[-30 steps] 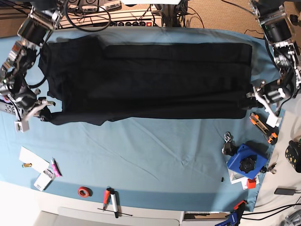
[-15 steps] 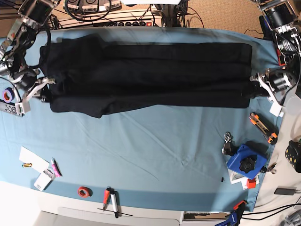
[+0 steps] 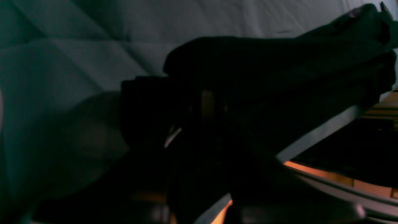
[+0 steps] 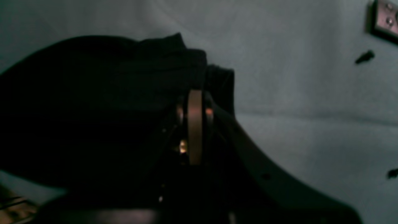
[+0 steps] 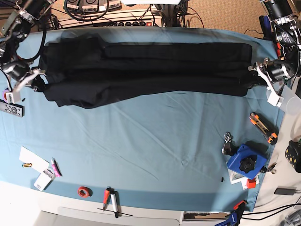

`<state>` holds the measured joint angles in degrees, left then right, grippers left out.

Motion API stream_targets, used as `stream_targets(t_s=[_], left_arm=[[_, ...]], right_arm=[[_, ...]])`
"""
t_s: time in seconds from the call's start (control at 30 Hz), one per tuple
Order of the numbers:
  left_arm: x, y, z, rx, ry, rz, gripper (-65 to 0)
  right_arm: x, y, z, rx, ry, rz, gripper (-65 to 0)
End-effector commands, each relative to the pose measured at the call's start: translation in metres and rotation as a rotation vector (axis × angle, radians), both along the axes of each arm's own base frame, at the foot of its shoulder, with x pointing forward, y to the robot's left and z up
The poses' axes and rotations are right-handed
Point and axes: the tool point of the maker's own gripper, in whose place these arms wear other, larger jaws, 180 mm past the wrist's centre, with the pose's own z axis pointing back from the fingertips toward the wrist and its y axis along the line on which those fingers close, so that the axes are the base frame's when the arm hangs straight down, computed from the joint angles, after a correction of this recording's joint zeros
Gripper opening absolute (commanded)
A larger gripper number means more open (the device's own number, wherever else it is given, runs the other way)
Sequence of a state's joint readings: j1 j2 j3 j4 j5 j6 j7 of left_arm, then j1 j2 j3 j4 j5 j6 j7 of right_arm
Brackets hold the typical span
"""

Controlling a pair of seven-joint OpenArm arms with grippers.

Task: Layout the t-shirt on the table in an organized manner, then fold the t-shirt properly
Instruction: 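Fold the hem over toward the collar edge with both grippers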

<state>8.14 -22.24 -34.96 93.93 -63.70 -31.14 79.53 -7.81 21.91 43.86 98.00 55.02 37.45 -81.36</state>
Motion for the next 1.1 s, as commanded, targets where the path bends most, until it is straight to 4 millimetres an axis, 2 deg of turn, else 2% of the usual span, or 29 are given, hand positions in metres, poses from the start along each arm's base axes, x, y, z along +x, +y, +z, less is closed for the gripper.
stream_targets(t_s=[0.0,0.17,0.4,0.6,0.63,0.73,0.8,0.87,0.9,1.07], left_arm=[[0.005,0.005,0.014,0.022,-0.04,-0.009,-65.0],[-0.004,-0.001,0.024,0.067,-0.066,-0.048,-65.0],[-0.025,-0.003,0.012,0.071,-0.019,-0.055,-65.0],[-0.028,0.002,0.007,0.108,-0.001,-0.059,-65.0],[-0.028,0.001,0.007,0.106,-0.002,-0.058,-63.9],[-0.028,0.002,0.007,0.106,-0.001,-0.057,-41.1],[-0.027,0.002,0.007,0.102,-0.002,-0.049,-31.7],[-0.027,0.002,0.008,0.097,-0.006,-0.039,-30.2],[-0.027,0.002,0.007,0.097,-0.009,-0.034,-30.2],[-0.037,0.012,-0.005,0.14,0.02,0.013,-30.2]], right_arm=[[0.008,-0.007,0.022,-0.019,-0.08,0.006,-65.0],[0.001,-0.021,0.034,-0.016,-0.126,-0.037,-65.0],[-0.028,-0.022,0.01,-0.027,-0.029,-0.029,-65.0],[-0.043,-0.022,0.0,-0.029,0.022,-0.029,-65.0],[-0.044,-0.022,0.0,-0.028,0.023,-0.028,-65.0],[-0.044,-0.022,0.0,-0.028,0.023,-0.028,-65.0],[-0.043,-0.022,0.0,-0.028,0.023,-0.028,-57.5],[-0.043,-0.022,0.0,-0.028,0.023,-0.028,-48.0],[-0.043,-0.022,0.0,-0.028,0.023,-0.028,-45.4],[-0.043,-0.021,0.0,-0.023,0.018,-0.025,-45.0]])
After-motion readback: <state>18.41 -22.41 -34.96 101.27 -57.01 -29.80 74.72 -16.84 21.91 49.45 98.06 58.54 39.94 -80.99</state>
